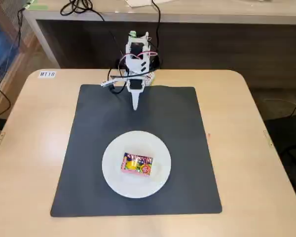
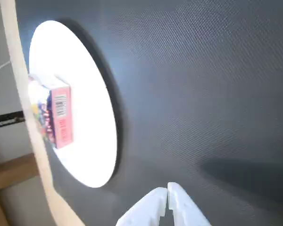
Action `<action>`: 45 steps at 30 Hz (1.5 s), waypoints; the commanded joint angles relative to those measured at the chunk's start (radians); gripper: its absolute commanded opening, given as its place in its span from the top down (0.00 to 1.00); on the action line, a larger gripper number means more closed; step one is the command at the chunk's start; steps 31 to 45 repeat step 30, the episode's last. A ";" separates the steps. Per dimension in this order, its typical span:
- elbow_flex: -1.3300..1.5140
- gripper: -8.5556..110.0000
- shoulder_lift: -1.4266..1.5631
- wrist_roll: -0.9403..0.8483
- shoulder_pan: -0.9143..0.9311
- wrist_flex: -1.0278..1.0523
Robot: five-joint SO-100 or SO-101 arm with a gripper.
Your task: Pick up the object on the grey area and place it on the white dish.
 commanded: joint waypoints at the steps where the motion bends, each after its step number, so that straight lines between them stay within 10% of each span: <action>1: 0.043 0.93 0.026 0.021 -0.012 -0.020; 45: 0.043 0.91 0.026 0.035 -0.012 -0.025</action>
